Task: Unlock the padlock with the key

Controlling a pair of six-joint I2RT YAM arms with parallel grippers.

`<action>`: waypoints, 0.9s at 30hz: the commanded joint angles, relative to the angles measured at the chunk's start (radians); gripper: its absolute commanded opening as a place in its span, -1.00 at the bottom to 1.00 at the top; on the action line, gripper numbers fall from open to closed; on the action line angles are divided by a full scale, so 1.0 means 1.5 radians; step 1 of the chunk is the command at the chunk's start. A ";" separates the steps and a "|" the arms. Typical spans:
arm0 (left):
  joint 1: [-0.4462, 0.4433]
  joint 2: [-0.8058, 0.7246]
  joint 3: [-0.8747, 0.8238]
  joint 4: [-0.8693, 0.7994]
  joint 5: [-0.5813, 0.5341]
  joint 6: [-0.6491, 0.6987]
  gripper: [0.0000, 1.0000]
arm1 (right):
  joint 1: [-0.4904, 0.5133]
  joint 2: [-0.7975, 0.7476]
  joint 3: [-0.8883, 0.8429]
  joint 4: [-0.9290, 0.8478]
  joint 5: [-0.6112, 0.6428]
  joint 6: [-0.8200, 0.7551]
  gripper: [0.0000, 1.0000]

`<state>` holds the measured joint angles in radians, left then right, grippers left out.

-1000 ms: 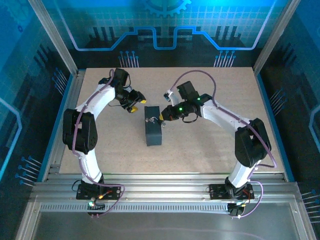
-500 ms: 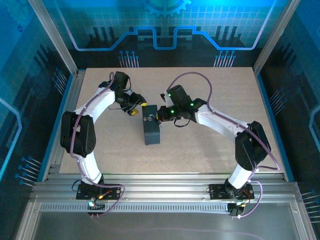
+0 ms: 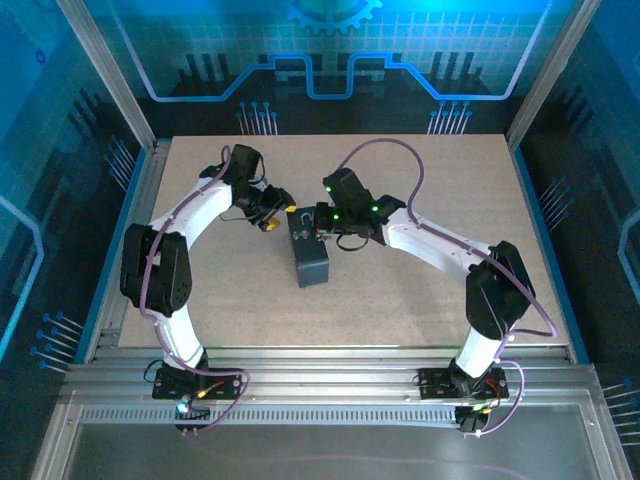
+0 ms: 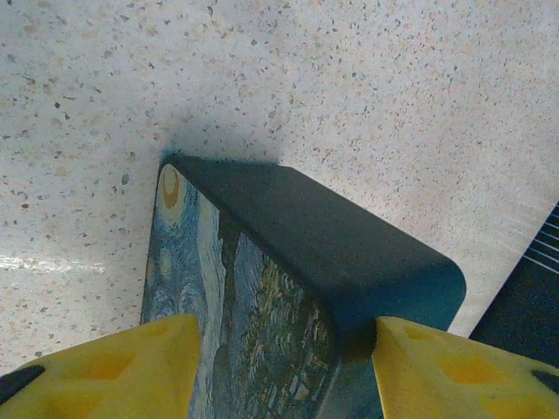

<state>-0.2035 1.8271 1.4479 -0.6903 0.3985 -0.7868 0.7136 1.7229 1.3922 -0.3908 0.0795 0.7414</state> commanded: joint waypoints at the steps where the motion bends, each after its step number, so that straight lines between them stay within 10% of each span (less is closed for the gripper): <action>1: -0.002 -0.014 -0.011 -0.023 0.004 -0.007 0.10 | -0.004 0.009 0.013 -0.015 0.055 0.009 -1.00; 21: 0.050 -0.062 0.021 -0.062 0.004 0.016 0.11 | -0.212 -0.028 -0.203 0.019 -0.040 -0.136 -1.00; 25: 0.057 -0.075 0.023 -0.069 0.004 0.020 0.11 | -0.229 -0.012 -0.202 0.003 -0.043 -0.163 -0.80; 27: 0.061 -0.080 0.023 -0.072 0.004 0.021 0.11 | -0.233 -0.016 -0.194 -0.010 -0.035 -0.174 -0.40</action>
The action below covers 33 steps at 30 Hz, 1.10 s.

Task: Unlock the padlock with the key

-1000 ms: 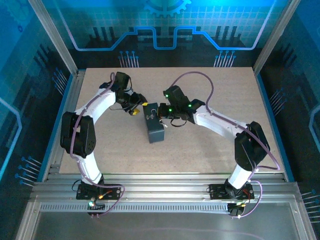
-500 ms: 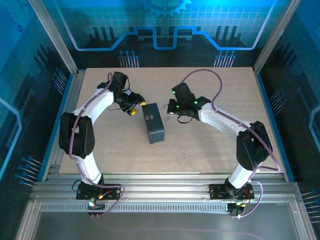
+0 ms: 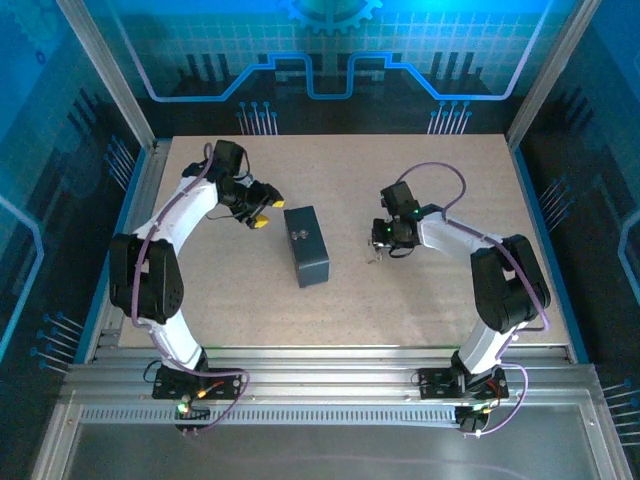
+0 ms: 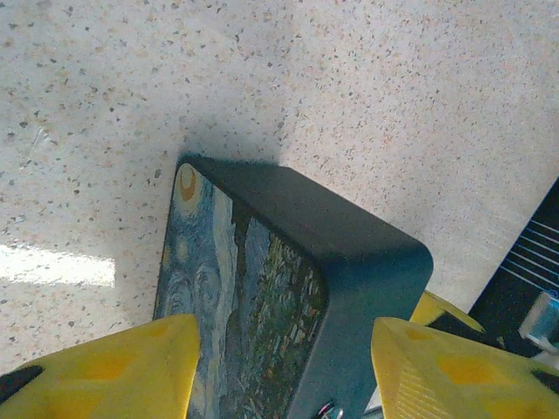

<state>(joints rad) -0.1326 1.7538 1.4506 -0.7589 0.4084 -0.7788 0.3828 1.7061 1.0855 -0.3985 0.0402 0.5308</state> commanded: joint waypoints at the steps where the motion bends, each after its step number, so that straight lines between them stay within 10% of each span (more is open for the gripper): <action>1: 0.016 -0.035 0.021 -0.028 -0.002 0.017 0.11 | -0.015 -0.009 0.018 -0.018 -0.004 -0.041 -0.24; 16: 0.027 -0.035 0.012 -0.026 -0.001 0.015 0.11 | 0.192 -0.046 0.175 -0.097 -0.116 -0.005 1.00; 33: 0.028 -0.048 -0.003 -0.020 0.006 0.021 0.12 | 0.303 0.149 0.351 -0.217 0.029 -0.016 1.00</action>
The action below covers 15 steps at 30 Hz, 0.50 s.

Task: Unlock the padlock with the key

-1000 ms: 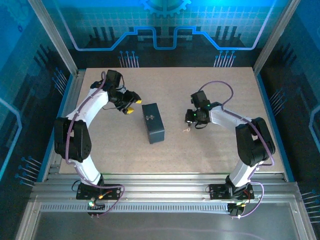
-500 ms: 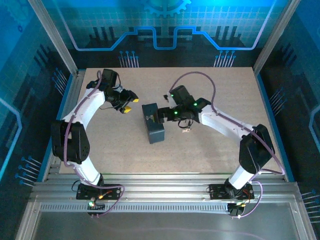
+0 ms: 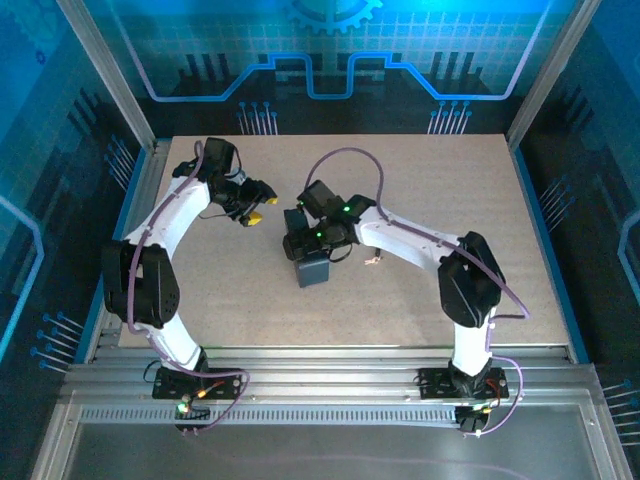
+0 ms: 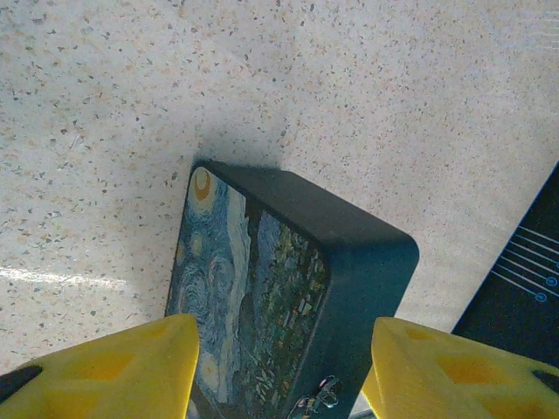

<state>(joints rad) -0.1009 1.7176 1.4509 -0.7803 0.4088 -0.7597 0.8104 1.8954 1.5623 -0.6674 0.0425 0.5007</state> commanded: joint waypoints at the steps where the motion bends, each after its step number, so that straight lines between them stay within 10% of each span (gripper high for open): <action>1: 0.007 -0.024 -0.004 -0.005 0.007 0.009 0.12 | 0.021 0.029 0.034 -0.040 0.031 0.006 0.99; 8: 0.009 -0.026 -0.004 -0.006 0.006 0.016 0.12 | -0.020 -0.006 -0.074 0.089 -0.078 0.080 0.63; 15: -0.017 -0.032 0.019 -0.043 -0.066 0.046 0.11 | -0.120 -0.023 -0.306 0.578 -0.355 0.362 0.79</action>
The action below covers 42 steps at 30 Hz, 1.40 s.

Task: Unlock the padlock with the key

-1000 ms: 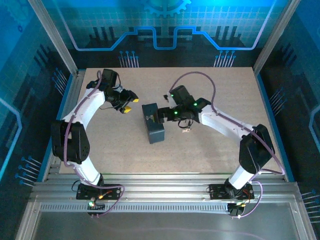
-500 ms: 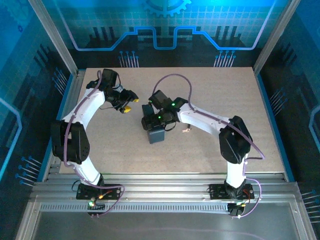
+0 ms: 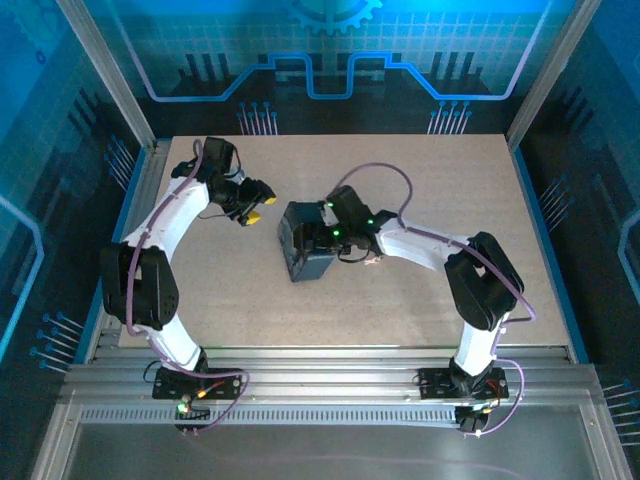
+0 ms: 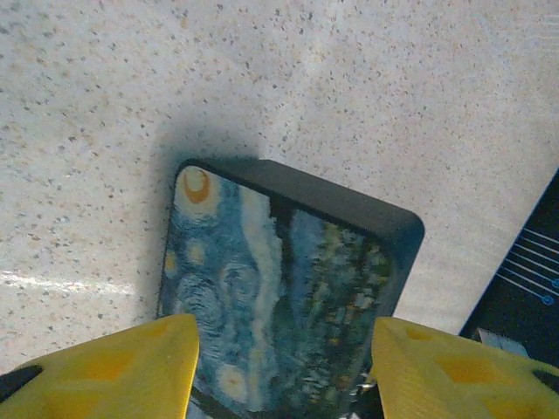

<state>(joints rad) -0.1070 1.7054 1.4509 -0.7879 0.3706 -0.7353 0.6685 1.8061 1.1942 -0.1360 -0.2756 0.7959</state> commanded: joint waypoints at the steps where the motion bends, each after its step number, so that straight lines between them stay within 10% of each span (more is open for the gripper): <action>1: -0.016 -0.023 0.022 -0.042 -0.050 0.032 0.12 | -0.033 0.047 -0.063 0.239 -0.157 0.181 0.82; 9: -0.033 -0.014 0.008 -0.048 -0.085 0.043 0.12 | -0.044 0.078 0.122 -0.184 -0.005 -0.105 1.00; 15: -0.050 0.002 0.019 -0.050 -0.100 0.049 0.11 | -0.052 0.107 0.169 -0.286 0.034 -0.173 1.00; 35: -0.051 0.025 0.037 -0.066 -0.151 0.063 0.14 | -0.066 0.034 0.088 -0.089 -0.153 0.005 1.00; 38: -0.040 0.009 0.021 -0.045 -0.177 0.093 0.41 | -0.102 -0.031 0.076 -0.186 -0.056 -0.102 1.00; 40: -0.035 0.001 0.011 -0.035 -0.203 0.113 0.97 | -0.129 -0.077 0.053 -0.224 0.010 -0.166 1.00; 42: -0.023 -0.008 -0.006 -0.016 -0.238 0.127 0.98 | -0.162 -0.127 0.016 -0.245 0.089 -0.224 1.00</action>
<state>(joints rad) -0.1658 1.7390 1.4723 -0.8322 0.1074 -0.6086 0.4805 1.7191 1.2728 -0.4034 -0.3214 0.6182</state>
